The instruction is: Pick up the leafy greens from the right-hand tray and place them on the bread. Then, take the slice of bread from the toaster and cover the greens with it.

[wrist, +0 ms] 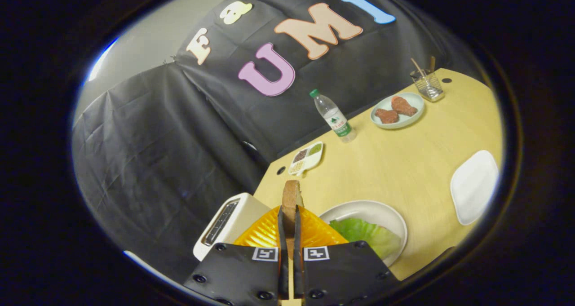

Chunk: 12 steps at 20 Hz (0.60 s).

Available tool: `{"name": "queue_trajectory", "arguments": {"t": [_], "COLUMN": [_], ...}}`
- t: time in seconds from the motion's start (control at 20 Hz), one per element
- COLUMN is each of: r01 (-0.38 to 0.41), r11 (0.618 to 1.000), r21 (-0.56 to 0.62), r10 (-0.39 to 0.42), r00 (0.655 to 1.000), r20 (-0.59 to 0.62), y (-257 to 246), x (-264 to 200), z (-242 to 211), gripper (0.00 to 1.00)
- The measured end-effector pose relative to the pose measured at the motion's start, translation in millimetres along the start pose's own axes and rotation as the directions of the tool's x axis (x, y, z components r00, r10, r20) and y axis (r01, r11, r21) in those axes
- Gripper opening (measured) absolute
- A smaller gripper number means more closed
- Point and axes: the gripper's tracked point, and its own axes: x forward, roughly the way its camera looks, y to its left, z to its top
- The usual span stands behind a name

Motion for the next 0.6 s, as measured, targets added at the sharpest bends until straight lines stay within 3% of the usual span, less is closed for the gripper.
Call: {"name": "queue_trajectory", "arguments": {"t": [0.35, 0.6], "r01": [0.095, 0.160], "r11": [0.995, 0.985], "r21": [0.019, -0.059], "r10": [-0.093, -0.165], "r00": [0.992, 0.981], "r20": [-0.085, -0.100], "y": [-47.1, -69.7], "x": [2.5, -7.4], "z": [-30.6, -42.2], "gripper": [0.07, 0.10]}}
